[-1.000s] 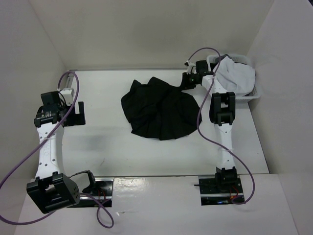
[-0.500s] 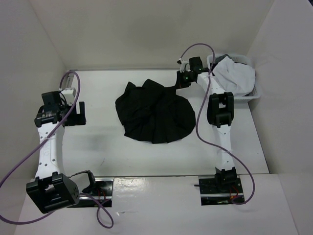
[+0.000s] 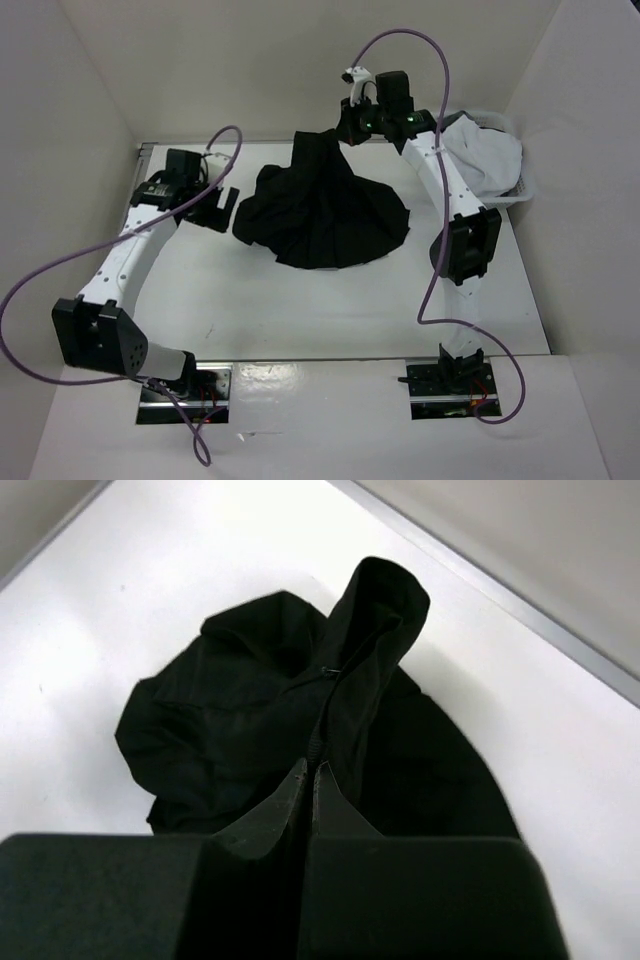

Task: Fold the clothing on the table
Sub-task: Flatten the skirt out

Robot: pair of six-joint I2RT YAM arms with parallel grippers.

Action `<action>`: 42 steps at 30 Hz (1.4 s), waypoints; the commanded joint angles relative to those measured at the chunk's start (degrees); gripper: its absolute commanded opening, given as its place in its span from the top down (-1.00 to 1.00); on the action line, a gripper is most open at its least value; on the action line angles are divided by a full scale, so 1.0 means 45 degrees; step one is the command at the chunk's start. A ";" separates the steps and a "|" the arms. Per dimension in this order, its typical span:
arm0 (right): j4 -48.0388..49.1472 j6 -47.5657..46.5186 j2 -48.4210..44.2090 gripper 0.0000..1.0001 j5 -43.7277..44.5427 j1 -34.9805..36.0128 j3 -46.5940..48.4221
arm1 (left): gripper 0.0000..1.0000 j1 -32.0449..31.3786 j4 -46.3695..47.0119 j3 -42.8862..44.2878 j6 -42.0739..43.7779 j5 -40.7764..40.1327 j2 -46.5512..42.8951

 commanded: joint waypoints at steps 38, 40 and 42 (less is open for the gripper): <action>-0.0005 0.0107 -0.1802 1.00 -0.0158 0.0541 -0.1399 | -0.93 -0.8094 0.6234 0.1794 -0.3422 -0.9002 0.6441; -0.0005 0.0108 -0.1958 1.00 -0.0449 0.0541 -0.1555 | -0.93 -0.8094 0.6565 0.1794 -0.3422 -0.9002 0.6617; -0.0122 0.0108 -0.2116 1.00 -0.0567 0.0541 -0.1671 | -0.93 -0.8094 0.6741 0.1929 -0.3306 -0.9138 0.6794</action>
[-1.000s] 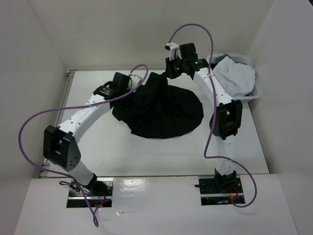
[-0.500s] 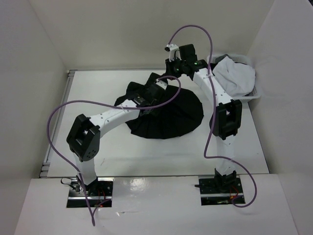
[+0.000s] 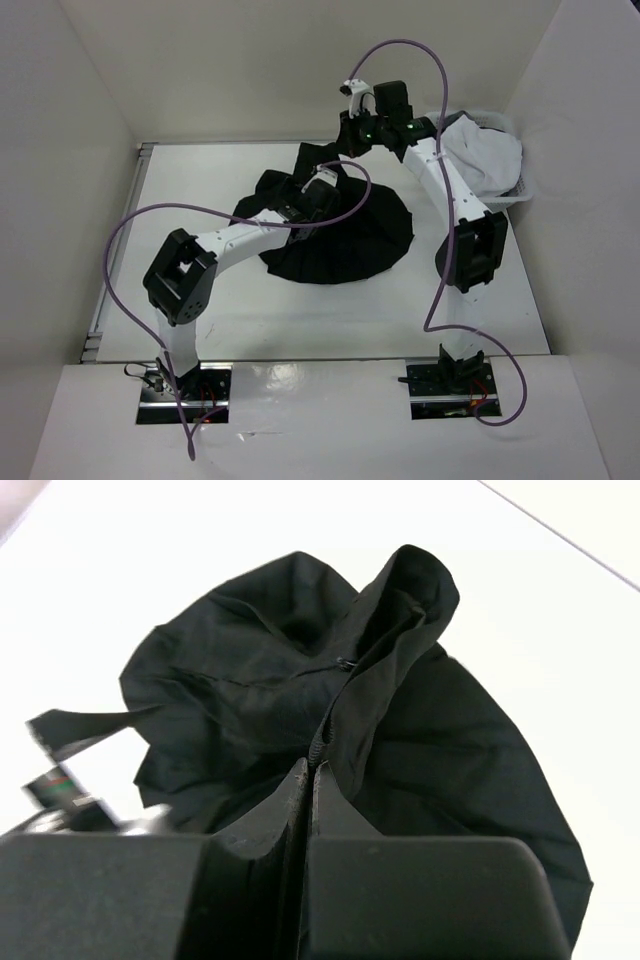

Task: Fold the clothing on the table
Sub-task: Flatten the skirt out

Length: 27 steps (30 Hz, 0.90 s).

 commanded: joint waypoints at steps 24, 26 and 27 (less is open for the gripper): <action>-0.0963 -0.1011 -0.2540 1.00 -0.1372 -0.0192 -0.0417 | 0.89 0.2988 0.1851 0.2506 0.1072 -0.0515 0.1596; -0.0963 -0.1011 -0.2696 1.00 -0.1372 -0.0525 -0.0555 | 0.89 0.3692 0.1521 0.2624 0.1246 -0.0261 0.1109; -0.0847 -0.1011 -0.2697 1.00 -0.1198 -0.0836 -0.0555 | 0.89 0.3887 0.1403 0.2624 0.1422 -0.0066 0.0893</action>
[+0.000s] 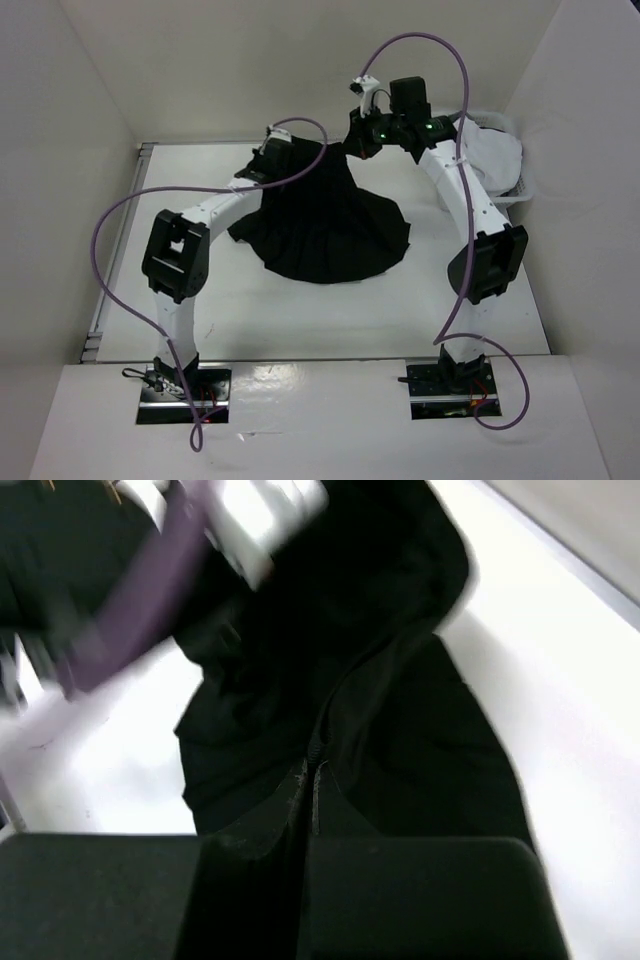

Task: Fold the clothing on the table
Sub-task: Flatten the skirt out

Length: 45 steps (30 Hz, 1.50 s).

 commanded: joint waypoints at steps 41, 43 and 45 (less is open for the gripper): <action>0.0053 -0.0801 -0.1120 1.00 0.4742 -0.1581 -0.6100 | -0.83 0.2433 -0.4473 -0.0768 0.1523 1.0130 -0.2531; 0.0170 -0.0800 -0.0886 1.00 0.5249 -0.1582 -0.6430 | -0.83 0.2296 -0.4299 -0.0472 0.1405 1.0130 -0.2003; 0.0286 -0.0800 -0.0709 1.00 0.5620 -0.1698 -0.6567 | -0.83 0.2158 -0.3969 -0.0470 0.1405 1.0130 -0.1728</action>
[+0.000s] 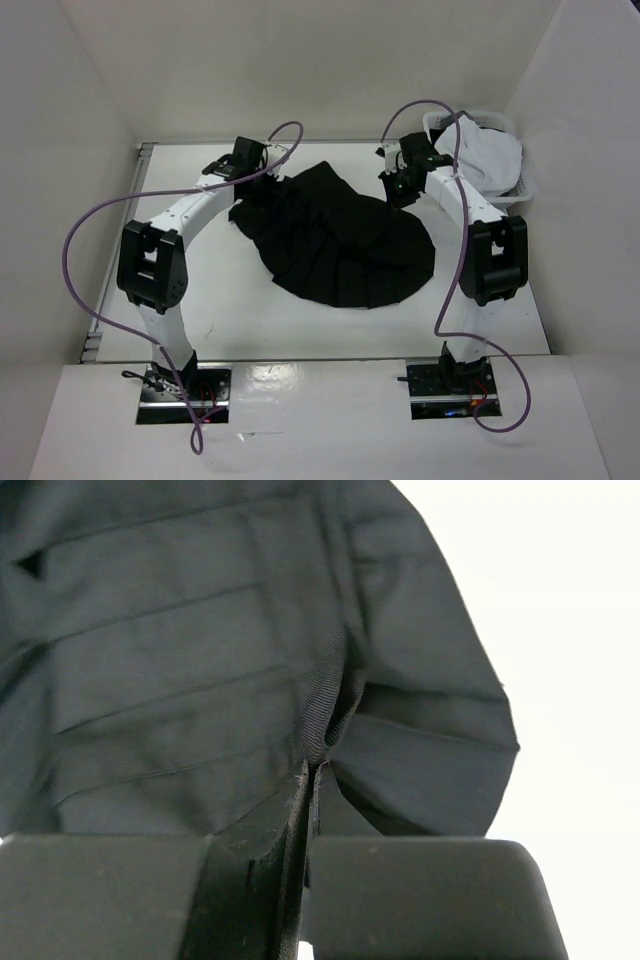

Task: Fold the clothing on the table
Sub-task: Flatten the skirt out

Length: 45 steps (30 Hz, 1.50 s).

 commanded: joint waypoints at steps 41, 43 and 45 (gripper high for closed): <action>-0.0421 -0.0164 0.1761 1.00 -0.0276 -0.0179 0.2820 | -0.68 -0.1846 -0.4935 -0.2921 0.0880 0.3109 0.1374; -0.0422 -0.0164 0.1879 1.00 -0.0276 -0.0179 0.2977 | -0.66 -0.2121 -0.5190 -0.3214 0.1464 0.3695 0.0733; -0.0539 -0.0164 0.1880 1.00 -0.0394 -0.0179 0.3095 | -0.66 -0.2512 -0.5307 -0.3429 0.1931 0.4260 -0.0223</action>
